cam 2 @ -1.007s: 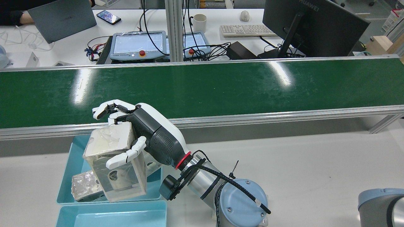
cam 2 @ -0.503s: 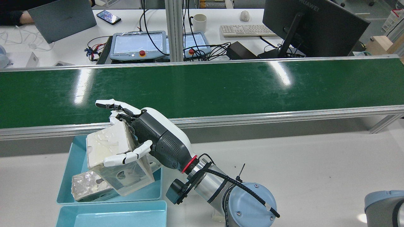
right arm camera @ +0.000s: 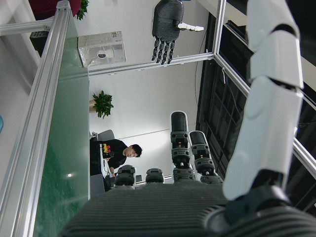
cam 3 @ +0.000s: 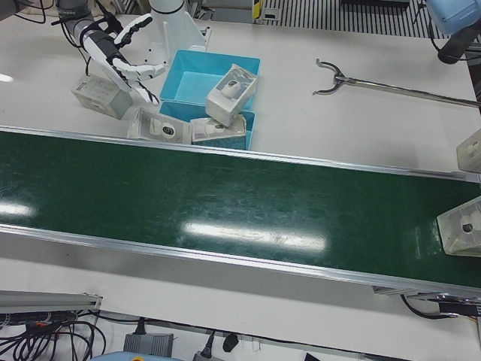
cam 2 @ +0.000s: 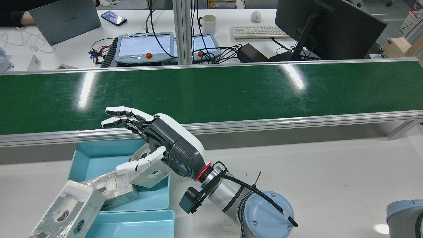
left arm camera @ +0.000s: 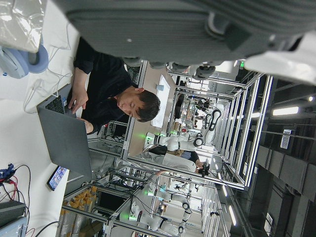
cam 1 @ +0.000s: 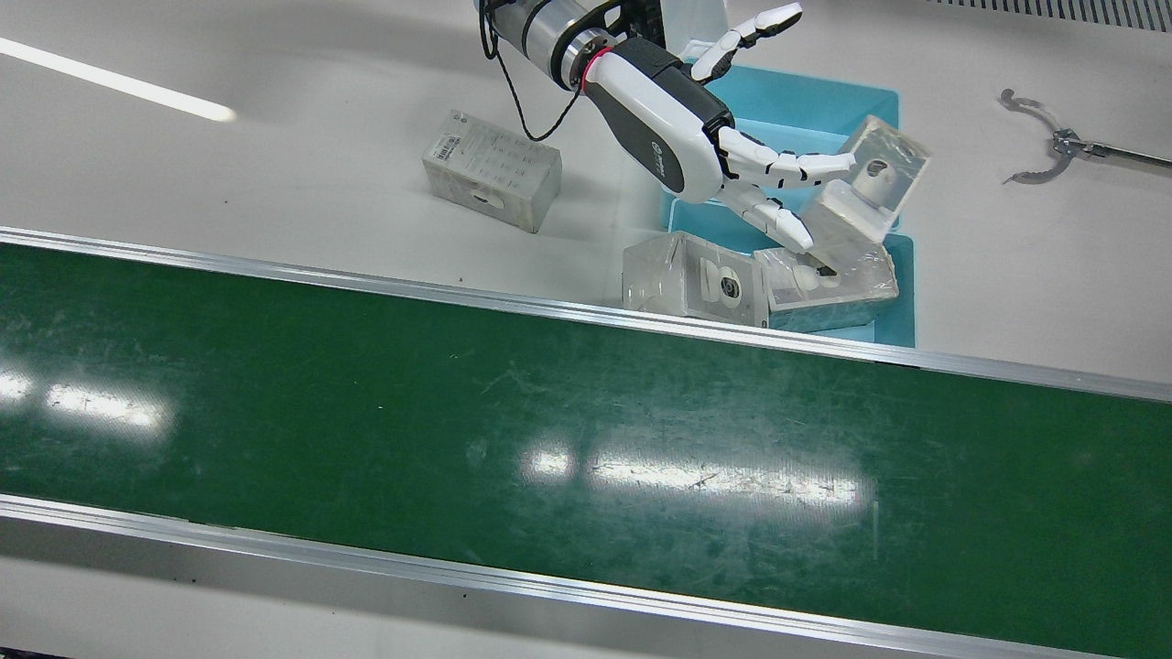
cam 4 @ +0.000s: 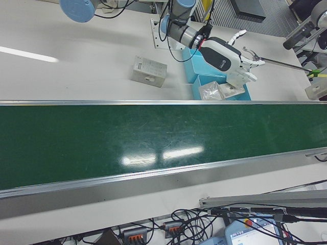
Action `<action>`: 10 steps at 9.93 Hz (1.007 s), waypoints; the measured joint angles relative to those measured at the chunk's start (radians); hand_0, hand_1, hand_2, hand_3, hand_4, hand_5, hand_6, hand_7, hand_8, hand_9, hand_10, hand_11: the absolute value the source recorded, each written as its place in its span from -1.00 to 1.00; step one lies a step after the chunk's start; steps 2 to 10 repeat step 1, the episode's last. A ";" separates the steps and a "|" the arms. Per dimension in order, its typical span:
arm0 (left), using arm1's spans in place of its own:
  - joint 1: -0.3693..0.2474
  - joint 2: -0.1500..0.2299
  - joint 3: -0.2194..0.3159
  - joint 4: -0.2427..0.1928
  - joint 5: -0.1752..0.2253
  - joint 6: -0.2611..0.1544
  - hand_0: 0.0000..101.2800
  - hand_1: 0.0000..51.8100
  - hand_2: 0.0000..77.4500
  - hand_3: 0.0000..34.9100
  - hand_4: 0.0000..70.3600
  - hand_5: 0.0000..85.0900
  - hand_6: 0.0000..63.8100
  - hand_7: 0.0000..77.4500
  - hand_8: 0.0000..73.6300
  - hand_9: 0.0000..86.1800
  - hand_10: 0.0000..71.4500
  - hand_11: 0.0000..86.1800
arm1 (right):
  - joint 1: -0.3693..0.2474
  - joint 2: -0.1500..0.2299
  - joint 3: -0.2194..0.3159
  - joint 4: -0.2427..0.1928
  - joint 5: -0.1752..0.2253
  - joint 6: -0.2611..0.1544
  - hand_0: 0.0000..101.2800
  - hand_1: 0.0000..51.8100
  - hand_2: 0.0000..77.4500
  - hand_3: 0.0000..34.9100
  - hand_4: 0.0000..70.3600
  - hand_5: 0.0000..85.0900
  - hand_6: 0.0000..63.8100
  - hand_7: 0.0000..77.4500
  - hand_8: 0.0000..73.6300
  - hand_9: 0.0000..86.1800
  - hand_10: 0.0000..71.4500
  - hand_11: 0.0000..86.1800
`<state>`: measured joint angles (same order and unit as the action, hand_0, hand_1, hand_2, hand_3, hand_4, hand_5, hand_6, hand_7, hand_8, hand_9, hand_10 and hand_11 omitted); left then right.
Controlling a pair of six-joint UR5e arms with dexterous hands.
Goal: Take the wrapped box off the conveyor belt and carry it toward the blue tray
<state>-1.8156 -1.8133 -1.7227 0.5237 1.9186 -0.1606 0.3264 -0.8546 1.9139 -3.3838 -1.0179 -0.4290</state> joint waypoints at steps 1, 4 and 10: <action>0.000 0.000 0.000 0.000 0.000 0.000 -1.00 -1.00 -0.97 -1.00 -1.00 -0.97 -1.00 -1.00 -1.00 -1.00 -1.00 -1.00 | 0.002 -0.002 0.001 0.000 -0.001 0.008 -0.10 -0.52 -0.56 -0.69 -0.75 -0.58 -0.59 -0.38 -0.96 -0.92 -0.88 -0.84; 0.000 0.000 0.000 0.000 0.000 0.000 -1.00 -1.00 -0.97 -1.00 -1.00 -0.97 -1.00 -1.00 -1.00 -1.00 -1.00 -1.00 | 0.002 -0.002 0.001 0.000 -0.001 0.008 -0.10 -0.52 -0.56 -0.69 -0.75 -0.58 -0.59 -0.38 -0.96 -0.92 -0.88 -0.84; 0.000 0.000 0.000 0.000 0.000 0.000 -1.00 -1.00 -0.97 -1.00 -1.00 -0.97 -1.00 -1.00 -1.00 -1.00 -1.00 -1.00 | 0.002 -0.002 0.001 0.000 -0.001 0.008 -0.10 -0.52 -0.56 -0.69 -0.75 -0.58 -0.59 -0.38 -0.96 -0.92 -0.88 -0.84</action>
